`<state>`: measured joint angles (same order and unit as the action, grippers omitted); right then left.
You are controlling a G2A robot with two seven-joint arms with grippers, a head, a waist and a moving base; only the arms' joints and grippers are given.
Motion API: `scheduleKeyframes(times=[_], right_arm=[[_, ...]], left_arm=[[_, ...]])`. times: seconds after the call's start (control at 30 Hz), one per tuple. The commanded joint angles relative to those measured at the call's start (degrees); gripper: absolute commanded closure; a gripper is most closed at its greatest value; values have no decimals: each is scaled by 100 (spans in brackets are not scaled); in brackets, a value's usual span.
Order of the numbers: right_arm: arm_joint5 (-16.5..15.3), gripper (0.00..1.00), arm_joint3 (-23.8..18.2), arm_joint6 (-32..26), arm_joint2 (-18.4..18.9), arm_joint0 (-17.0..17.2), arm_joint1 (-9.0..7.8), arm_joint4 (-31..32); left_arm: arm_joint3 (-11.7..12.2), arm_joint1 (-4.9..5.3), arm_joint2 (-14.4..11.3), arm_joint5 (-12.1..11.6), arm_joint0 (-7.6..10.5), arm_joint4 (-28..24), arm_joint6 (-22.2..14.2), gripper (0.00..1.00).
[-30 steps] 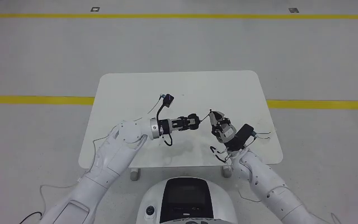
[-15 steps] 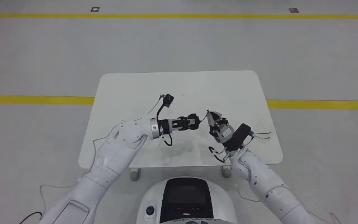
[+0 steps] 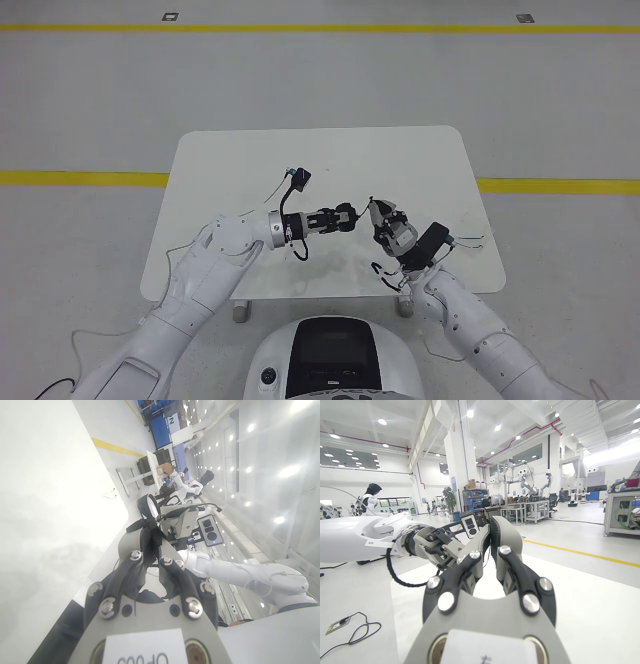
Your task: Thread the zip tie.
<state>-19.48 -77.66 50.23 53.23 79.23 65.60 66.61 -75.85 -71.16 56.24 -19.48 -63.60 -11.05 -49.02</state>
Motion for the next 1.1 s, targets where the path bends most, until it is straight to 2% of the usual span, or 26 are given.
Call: scheduleKeyframes(times=[0.0, 0.47, 1.07], right_arm=[[0, 100, 0, 17, -21, -5, -4, -12], [0, 100, 15, 138, -146, -57, -35, -92], [0, 100, 115, -31, -92, -38, -31, -102]], left_arm=[[0, 0, 0, 0, 0, 0, 0, 100], [0, 0, 0, 0, 0, 0, 0, 100], [0, 0, 0, 0, 0, 0, 0, 100]])
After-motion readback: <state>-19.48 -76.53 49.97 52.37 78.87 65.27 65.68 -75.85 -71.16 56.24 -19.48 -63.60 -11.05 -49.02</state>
